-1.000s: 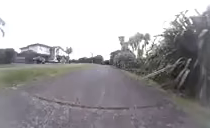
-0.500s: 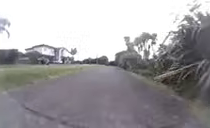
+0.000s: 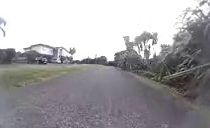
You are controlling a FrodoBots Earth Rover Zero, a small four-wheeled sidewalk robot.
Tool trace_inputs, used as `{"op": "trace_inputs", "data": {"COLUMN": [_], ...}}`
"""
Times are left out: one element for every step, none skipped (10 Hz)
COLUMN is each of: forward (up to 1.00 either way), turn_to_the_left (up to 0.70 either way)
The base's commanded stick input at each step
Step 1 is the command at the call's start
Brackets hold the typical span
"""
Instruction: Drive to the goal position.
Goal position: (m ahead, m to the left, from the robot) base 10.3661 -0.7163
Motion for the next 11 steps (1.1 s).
{"op": "trace_inputs", "data": {"forward": [1.00, 1.00, 1.00, 1.00, 1.00, 1.00, 1.00, 1.00, 1.00, 1.00, 1.00], "turn_to_the_left": [0.00, 0.00, 0.00, 0.00, 0.00, 0.02, 0.00, 0.00, 0.00, 0.01, 0.04]}}
